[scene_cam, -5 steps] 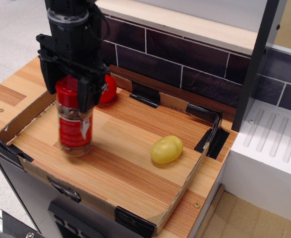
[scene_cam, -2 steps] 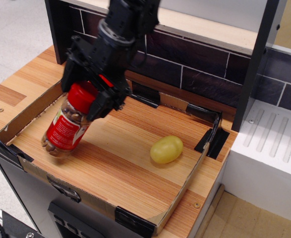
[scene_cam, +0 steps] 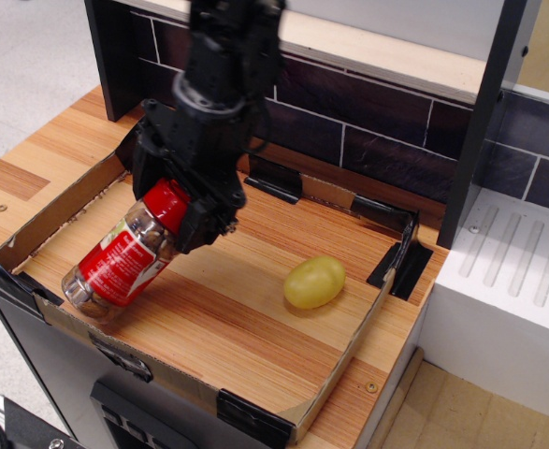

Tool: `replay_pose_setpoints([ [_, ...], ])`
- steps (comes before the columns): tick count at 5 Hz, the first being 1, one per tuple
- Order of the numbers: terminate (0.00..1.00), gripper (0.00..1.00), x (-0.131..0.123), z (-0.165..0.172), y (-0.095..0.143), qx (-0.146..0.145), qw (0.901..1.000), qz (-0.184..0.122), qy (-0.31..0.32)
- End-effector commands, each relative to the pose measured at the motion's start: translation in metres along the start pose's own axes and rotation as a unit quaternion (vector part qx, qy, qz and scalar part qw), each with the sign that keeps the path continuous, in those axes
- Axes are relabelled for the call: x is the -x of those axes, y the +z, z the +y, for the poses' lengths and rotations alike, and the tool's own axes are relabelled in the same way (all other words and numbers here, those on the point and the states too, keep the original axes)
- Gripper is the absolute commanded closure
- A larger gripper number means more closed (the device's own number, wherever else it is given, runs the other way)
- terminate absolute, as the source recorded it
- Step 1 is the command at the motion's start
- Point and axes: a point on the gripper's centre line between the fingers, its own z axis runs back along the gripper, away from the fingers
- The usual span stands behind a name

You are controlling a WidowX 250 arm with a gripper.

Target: Topple basil bottle

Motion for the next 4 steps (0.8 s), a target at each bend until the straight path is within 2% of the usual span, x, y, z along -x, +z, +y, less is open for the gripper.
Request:
replay_pose_setpoints([
  [1, 0.0, 1.0, -0.006, 0.007, 0.006, 0.021, 0.9919, -0.118, -0.042],
  [2, 0.0, 1.0, -0.01, 0.008, 0.0, 0.034, 0.9871, -0.149, -0.048],
  [3, 0.0, 1.0, -0.012, 0.01, -0.002, 0.067, 0.9778, -0.195, -0.038],
  [4, 0.0, 0.0, -0.016, 0.012, -0.005, 0.067, 0.9792, -0.191, -0.016],
])
